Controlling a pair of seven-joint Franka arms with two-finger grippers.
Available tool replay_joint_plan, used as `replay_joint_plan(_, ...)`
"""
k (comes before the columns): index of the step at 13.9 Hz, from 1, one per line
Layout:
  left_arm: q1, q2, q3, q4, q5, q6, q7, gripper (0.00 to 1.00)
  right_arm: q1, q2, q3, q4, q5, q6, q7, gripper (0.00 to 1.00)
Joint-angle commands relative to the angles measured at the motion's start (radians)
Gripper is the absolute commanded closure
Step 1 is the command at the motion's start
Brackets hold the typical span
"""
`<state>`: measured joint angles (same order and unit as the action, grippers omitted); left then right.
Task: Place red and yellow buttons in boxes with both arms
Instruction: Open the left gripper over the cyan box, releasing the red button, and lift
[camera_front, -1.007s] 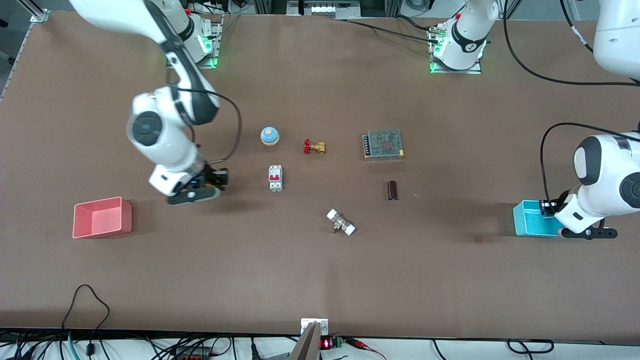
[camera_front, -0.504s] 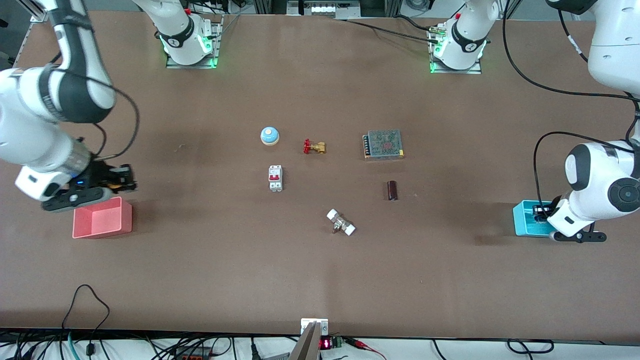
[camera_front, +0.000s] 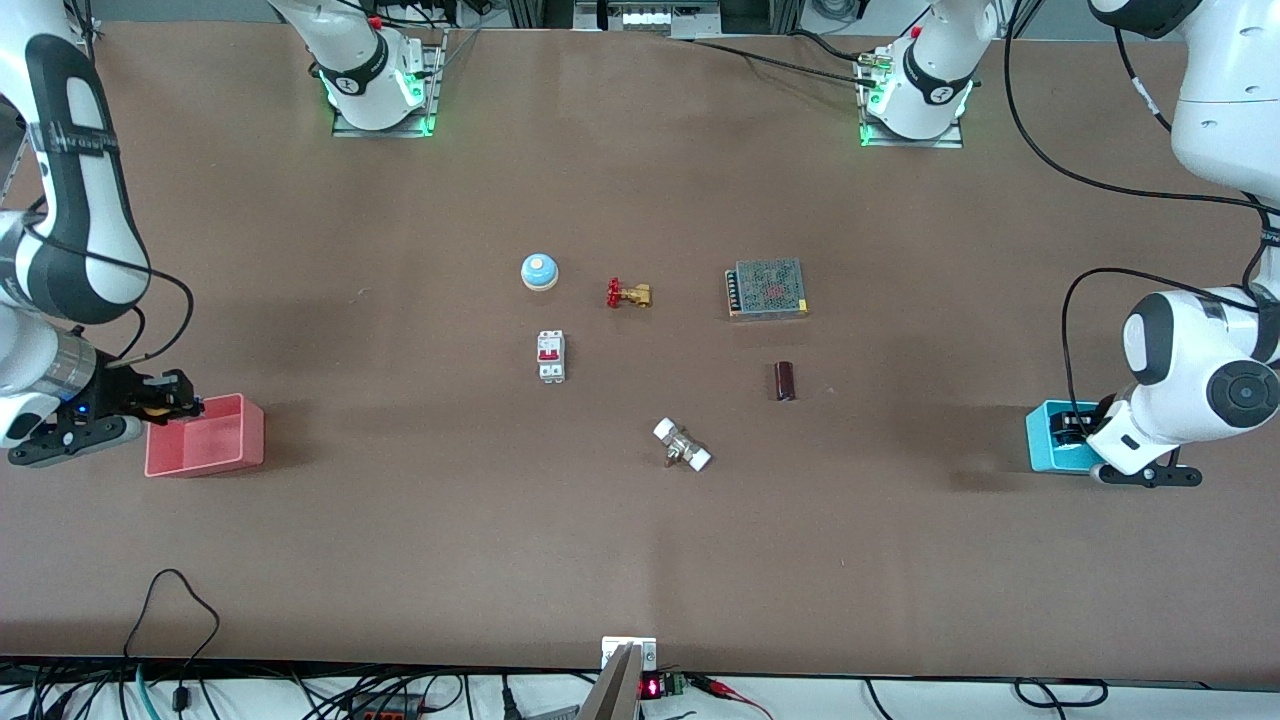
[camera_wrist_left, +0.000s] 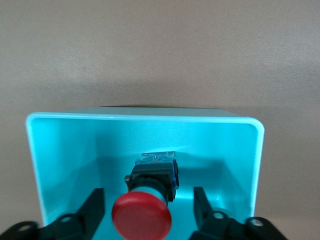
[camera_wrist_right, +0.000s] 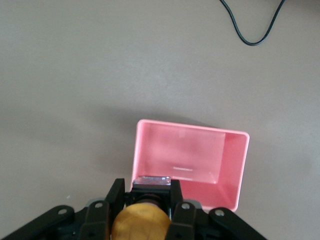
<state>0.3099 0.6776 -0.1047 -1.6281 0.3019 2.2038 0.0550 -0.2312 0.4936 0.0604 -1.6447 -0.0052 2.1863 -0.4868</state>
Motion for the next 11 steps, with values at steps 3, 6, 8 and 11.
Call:
replay_joint_plan(3, 0.001, -0.165, -0.05, 0.02, -0.014, -0.208, 0.039, 0.0, -0.046, 0.086, 0.016, 0.031, -0.003, 0.113, -0.053, 0.84)
replay_joint_plan(6, 0.003, -0.254, -0.124, 0.083, -0.015, -0.369, 0.039, 0.0, -0.069, 0.118, 0.016, 0.031, -0.001, 0.173, -0.093, 0.83)
replay_joint_plan(8, 0.003, -0.262, -0.202, 0.208, -0.017, -0.503, 0.037, 0.0, -0.077, 0.137, 0.016, 0.031, 0.007, 0.176, -0.087, 0.83)
replay_joint_plan(11, -0.003, -0.262, -0.266, 0.373, -0.101, -0.666, 0.035, 0.0, -0.076, 0.149, 0.016, 0.02, 0.02, 0.176, -0.078, 0.83)
